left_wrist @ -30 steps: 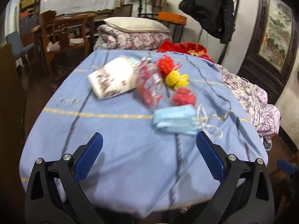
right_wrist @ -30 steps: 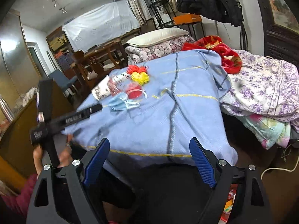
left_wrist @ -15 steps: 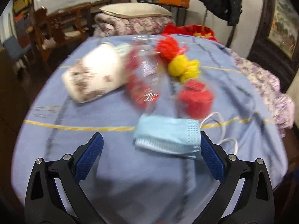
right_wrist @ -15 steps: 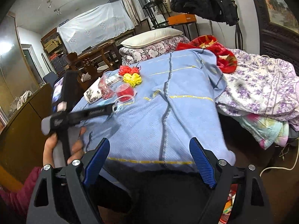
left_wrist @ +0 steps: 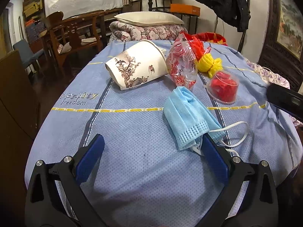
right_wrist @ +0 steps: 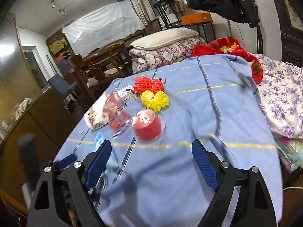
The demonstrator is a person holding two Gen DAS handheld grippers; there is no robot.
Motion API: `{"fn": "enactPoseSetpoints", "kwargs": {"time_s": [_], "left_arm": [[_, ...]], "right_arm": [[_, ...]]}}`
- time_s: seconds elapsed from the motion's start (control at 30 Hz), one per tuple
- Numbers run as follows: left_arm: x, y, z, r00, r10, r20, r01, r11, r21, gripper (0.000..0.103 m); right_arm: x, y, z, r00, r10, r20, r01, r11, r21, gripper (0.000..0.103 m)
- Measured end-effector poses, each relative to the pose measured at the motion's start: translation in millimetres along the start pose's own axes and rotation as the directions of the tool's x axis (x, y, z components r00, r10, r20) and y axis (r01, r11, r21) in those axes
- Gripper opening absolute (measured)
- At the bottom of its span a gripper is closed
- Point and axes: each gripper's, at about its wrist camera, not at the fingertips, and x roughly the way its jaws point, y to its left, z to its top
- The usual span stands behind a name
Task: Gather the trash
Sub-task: 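Grasp the red round plastic container with the right tool, then grasp the blue face mask with the left tool while the right tool holds the red container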
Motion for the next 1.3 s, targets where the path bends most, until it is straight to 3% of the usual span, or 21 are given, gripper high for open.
{"fn": "enactPoseSetpoints", "kwargs": {"time_s": [0.3, 0.33, 0.43, 0.5, 0.6, 0.73, 0.83, 1.3], "left_arm": [[-0.8, 1.5, 2.2, 1.0, -0.008, 0.002, 0.008, 1.0, 0.005, 0.097], [-0.9, 2.0, 2.5, 1.0, -0.012, 0.002, 0.012, 1.0, 0.007, 0.097], [-1.8, 2.9, 4.3, 1.0, -0.022, 0.0, 0.022, 1.0, 0.004, 0.097], [-3.0, 5.5, 5.5, 0.999, -0.041, -0.002, 0.041, 0.999, -0.012, 0.097], [-7.3, 12.9, 6.8, 0.995, -0.104, 0.005, 0.104, 0.993, -0.053, 0.097], [-14.9, 19.4, 11.3, 0.978, -0.202, 0.041, 0.205, 0.974, -0.1, 0.097], [-17.7, 11.1, 16.6, 0.977, -0.203, 0.066, 0.208, 0.974, -0.084, 0.097], [9.8, 0.3, 28.6, 0.988, -0.157, 0.007, 0.157, 0.983, -0.093, 0.097]], "right_arm": [[56.6, 23.2, 20.5, 0.994, -0.083, -0.067, 0.077, 0.994, -0.078, 0.084], [62.3, 23.1, 22.6, 0.993, -0.082, -0.084, 0.076, 0.995, -0.072, 0.079], [72.0, 20.2, 25.6, 0.992, -0.064, -0.109, 0.056, 0.996, -0.069, 0.05], [59.4, 16.7, 22.8, 0.997, -0.051, -0.059, 0.048, 0.997, -0.053, 0.05], [21.6, 11.2, 1.2, 0.993, -0.114, 0.044, 0.117, 0.99, -0.083, 0.05], [-4.7, -13.0, -30.4, 0.982, -0.175, 0.066, 0.178, 0.983, -0.05, 0.05], [-14.7, -26.5, -40.0, 0.989, -0.12, 0.085, 0.121, 0.993, 0.0, 0.05], [-8.5, -28.8, -39.3, 0.994, -0.073, 0.08, 0.071, 0.997, 0.019, 0.052]]}}
